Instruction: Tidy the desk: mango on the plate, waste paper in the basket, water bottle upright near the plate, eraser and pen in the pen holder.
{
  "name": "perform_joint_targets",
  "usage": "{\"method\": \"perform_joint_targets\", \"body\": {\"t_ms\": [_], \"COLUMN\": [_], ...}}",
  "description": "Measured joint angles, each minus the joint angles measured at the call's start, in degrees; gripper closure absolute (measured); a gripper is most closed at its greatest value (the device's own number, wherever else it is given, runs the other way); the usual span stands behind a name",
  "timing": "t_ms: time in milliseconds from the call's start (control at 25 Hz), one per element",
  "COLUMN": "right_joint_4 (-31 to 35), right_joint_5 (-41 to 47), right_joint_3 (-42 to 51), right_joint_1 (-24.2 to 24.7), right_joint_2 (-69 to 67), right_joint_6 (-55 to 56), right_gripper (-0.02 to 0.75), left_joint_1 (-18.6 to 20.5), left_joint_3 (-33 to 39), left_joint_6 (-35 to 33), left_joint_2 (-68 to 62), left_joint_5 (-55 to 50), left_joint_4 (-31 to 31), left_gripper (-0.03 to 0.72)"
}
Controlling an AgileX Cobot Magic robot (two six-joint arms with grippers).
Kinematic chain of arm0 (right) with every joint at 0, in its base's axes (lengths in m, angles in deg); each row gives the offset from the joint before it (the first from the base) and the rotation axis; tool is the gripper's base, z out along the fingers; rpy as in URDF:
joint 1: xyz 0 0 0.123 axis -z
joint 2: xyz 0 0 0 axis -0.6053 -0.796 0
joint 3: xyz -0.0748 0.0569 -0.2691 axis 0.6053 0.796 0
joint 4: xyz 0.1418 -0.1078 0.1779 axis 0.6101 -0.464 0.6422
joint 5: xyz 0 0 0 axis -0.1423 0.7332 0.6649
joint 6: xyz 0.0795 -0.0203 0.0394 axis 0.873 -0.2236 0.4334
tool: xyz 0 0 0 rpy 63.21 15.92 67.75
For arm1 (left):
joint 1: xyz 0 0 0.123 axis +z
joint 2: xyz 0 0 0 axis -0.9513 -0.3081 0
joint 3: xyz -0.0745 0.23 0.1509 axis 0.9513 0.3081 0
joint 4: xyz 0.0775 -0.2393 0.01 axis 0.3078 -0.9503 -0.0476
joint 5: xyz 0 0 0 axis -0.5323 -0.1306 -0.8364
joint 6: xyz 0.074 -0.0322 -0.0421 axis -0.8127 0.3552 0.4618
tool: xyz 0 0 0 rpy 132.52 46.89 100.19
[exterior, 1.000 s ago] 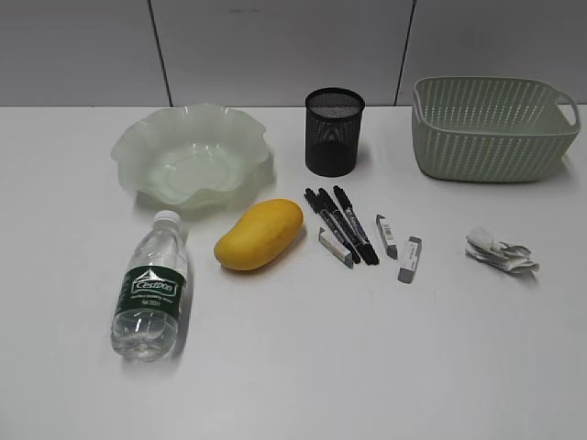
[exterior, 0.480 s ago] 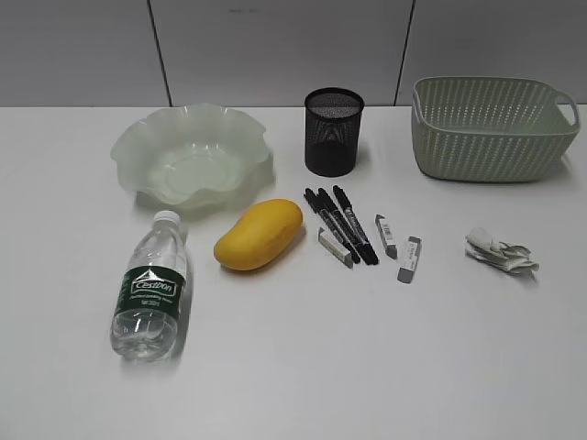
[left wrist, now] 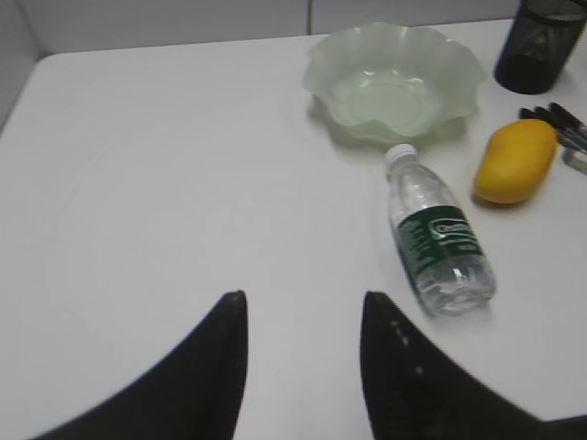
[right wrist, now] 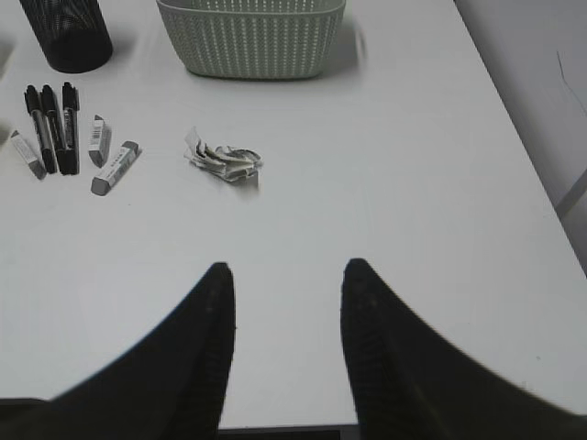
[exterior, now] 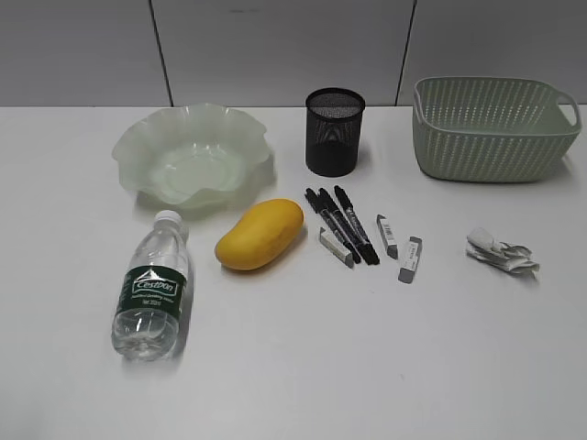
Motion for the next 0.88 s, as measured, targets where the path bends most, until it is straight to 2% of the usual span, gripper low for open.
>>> {"method": "perform_joint_targets", "body": {"t_ms": [120,280,360,440,480,520,560,600,680,720,800,880], "right_joint_4": [0.00,0.00,0.00,0.00,0.00,0.00,0.00,0.00,0.00,0.00,0.00,0.00], "right_joint_5": [0.00,0.00,0.00,0.00,0.00,0.00,0.00,0.00,0.00,0.00,0.00,0.00], "right_joint_3": [0.00,0.00,0.00,0.00,0.00,0.00,0.00,0.00,0.00,0.00,0.00,0.00], "right_joint_1": [0.00,0.00,0.00,0.00,0.00,0.00,0.00,0.00,0.00,0.00,0.00,0.00], "right_joint_2": [0.00,0.00,0.00,0.00,0.00,0.00,0.00,0.00,0.00,0.00,0.00,0.00], "right_joint_6": [0.00,0.00,0.00,0.00,0.00,0.00,0.00,0.00,0.00,0.00,0.00,0.00], "right_gripper": [0.417,0.417,0.417,0.417,0.417,0.417,0.417,0.417,0.417,0.417,0.417,0.417], "left_joint_1": [0.00,-1.64,-6.39,-15.91,-20.56,-25.85,-30.09,-32.46,-34.24,-34.10,-33.60,-33.68], "left_joint_3": [-1.94,-7.53,-11.73,-16.07,-18.24,-20.33,-21.98,-23.76,-26.44,-27.24,-28.95,-30.89], "left_joint_6": [-8.74,-23.50,-27.08,-28.29,-27.15,-22.61,-15.36,-8.37,5.37,8.93,12.12,12.86], "left_joint_2": [-16.75,-41.07,-51.00,-57.65,-60.62,-63.43,-66.27,-68.73,-74.73,-77.13,-82.16,-86.17], "left_joint_5": [8.64,13.65,14.72,17.53,19.40,21.67,22.85,23.04,22.44,22.15,23.04,26.52], "left_joint_4": [-9.21,-26.14,-31.71,-32.30,-30.23,-26.75,-20.55,-13.32,-0.90,3.78,7.82,9.36], "left_gripper": [0.377,0.377,0.379,0.389,0.395,0.398,0.399,0.397,0.372,0.351,0.279,0.198]}}
